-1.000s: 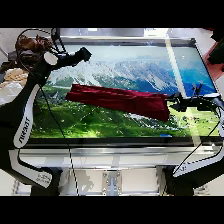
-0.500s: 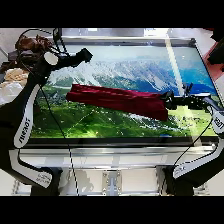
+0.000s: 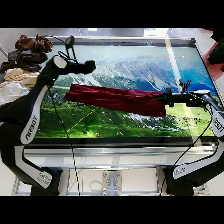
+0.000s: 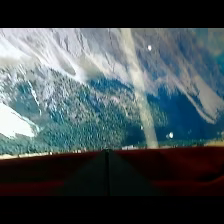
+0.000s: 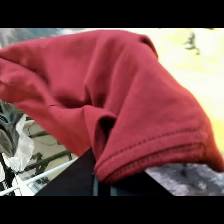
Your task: Fold the shirts.
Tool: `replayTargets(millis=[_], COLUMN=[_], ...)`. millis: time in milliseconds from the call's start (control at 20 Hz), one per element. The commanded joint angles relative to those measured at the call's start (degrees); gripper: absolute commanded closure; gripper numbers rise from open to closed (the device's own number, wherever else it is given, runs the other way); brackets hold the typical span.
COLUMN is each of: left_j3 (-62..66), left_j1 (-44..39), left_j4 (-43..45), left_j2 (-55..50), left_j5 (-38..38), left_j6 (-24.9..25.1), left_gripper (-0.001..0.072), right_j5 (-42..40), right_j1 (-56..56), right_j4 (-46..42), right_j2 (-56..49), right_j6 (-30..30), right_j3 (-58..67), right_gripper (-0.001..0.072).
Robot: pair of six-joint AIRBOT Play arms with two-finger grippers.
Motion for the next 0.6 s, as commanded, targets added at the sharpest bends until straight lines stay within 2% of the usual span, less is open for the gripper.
replayTargets(millis=[0, 200, 550], left_j3=[0.0, 0.0, 0.0], left_j1=[-6.2, -15.5, -21.1], left_j4=[1.7, 7.8, 6.7], left_j2=[-5.2, -11.9, -16.0], left_j5=[-4.7, -6.8, -4.8], left_j6=[0.1, -1.9, -2.3], left_gripper=[0.0694, 0.0694, 0.0693], right_j5=[1.0, 3.2, 4.1], right_j1=[0.1, 0.5, 10.2], right_j4=[-2.8, -4.5, -15.4], right_j2=[5.5, 12.5, 14.8], right_j6=[4.3, 7.5, 15.2], right_j3=[0.0, 2.9, 15.9], right_gripper=[0.0681, 0.0681, 0.0681])
